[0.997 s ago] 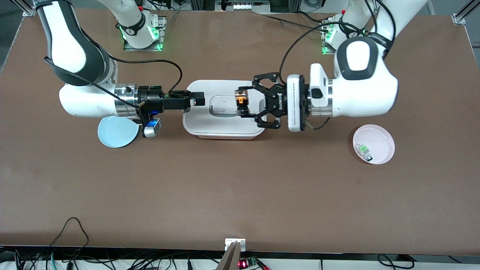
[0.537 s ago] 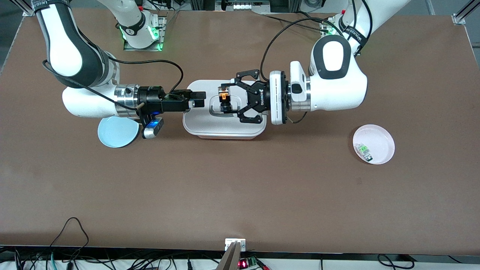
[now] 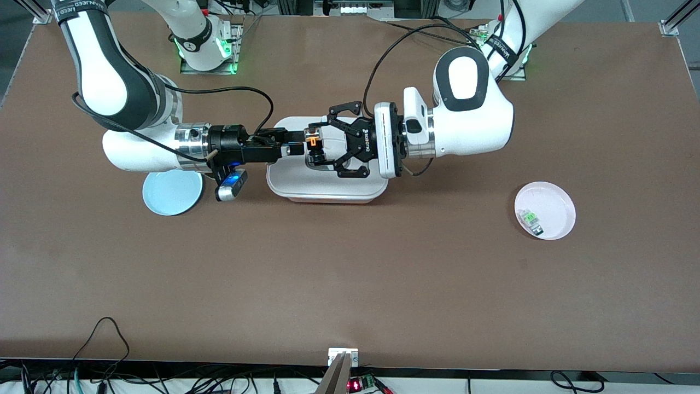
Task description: Transfer orange switch to right arm and place
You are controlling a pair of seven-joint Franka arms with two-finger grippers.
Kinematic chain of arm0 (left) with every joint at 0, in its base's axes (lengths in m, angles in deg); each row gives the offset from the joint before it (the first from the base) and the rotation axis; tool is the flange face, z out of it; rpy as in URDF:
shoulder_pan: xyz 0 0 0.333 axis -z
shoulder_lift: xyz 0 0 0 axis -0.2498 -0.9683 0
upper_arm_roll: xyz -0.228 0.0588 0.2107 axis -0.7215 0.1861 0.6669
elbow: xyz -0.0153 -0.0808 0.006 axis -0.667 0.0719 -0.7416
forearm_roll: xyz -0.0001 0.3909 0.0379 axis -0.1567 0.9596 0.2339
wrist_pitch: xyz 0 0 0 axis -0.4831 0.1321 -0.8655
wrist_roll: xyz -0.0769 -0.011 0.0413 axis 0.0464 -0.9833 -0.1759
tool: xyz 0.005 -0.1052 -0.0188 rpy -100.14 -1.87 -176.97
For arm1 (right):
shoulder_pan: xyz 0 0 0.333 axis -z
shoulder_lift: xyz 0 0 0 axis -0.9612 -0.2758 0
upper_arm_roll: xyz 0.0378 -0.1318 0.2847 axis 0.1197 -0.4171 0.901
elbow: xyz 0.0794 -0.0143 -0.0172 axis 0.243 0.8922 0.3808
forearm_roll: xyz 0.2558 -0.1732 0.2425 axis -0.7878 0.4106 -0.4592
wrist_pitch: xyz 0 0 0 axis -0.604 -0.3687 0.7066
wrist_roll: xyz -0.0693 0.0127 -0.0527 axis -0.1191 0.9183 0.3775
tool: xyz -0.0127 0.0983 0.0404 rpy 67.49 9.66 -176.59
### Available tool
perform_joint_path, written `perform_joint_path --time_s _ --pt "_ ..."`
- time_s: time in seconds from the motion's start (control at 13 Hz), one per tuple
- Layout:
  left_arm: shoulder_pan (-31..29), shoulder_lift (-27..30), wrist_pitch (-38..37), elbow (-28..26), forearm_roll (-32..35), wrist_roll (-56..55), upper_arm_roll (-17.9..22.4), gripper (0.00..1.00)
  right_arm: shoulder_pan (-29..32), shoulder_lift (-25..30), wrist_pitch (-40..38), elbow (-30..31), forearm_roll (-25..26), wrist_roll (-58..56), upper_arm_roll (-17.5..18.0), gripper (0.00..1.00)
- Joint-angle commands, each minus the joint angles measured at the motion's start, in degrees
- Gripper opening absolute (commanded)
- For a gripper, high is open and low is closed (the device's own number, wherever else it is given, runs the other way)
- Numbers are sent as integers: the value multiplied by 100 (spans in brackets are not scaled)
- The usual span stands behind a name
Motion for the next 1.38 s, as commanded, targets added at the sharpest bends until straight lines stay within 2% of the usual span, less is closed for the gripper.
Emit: perform_joint_path --time_s 0.0,0.31,0.38,0.54,0.69,1.0,1.3 --pt "-22 -39 55 31 -210 235 -48 0 11 -17 82 6 -131 48 98 99" --pt "-22 -39 55 40 -210 235 -57 0 -16 -52 73 6 -131 48 106 96" --pt "-31 -39 55 40 -210 227 -57 0 -24 -52 73 -2 -131 39 106 91" --pt "-22 -48 55 31 -210 227 -57 0 -51 -61 73 -11 -131 39 106 74" --pt "-31 -39 55 40 -219 226 -57 0 -60 -87 73 -29 -140 39 106 67" --pt "-40 -39 55 40 -219 218 -57 0 -51 -123 73 -46 -131 -49 106 41" --pt "-57 -39 46 49 -298 165 -66 0 -51 -131 73 -64 -123 -136 106 30"
